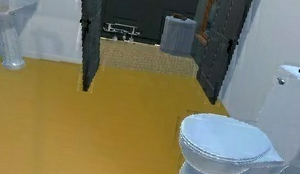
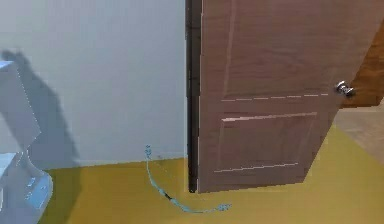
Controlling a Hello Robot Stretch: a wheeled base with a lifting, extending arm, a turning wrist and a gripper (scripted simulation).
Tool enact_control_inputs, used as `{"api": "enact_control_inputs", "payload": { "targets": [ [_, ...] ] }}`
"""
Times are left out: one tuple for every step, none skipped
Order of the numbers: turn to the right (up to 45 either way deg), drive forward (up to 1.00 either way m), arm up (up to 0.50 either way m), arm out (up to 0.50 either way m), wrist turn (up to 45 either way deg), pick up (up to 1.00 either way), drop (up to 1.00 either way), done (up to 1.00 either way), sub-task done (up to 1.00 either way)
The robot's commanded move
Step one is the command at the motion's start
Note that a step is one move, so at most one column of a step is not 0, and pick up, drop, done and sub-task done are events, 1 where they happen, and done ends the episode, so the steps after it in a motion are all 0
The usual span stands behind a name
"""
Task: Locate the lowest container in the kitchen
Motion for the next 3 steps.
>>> {"api": "enact_control_inputs", "payload": {
  "targets": [
    [0.0, 0.2, 0.0, 0.0, 0.0, 0.0, 0.0, 0.0, 0.0],
    [-45.0, 0.0, 0.0, 0.0, 0.0, 0.0, 0.0, 0.0, 0.0],
    [-33.0, 0.0, 0.0, 0.0, 0.0, 0.0, 0.0, 0.0, 0.0]
  ]
}}
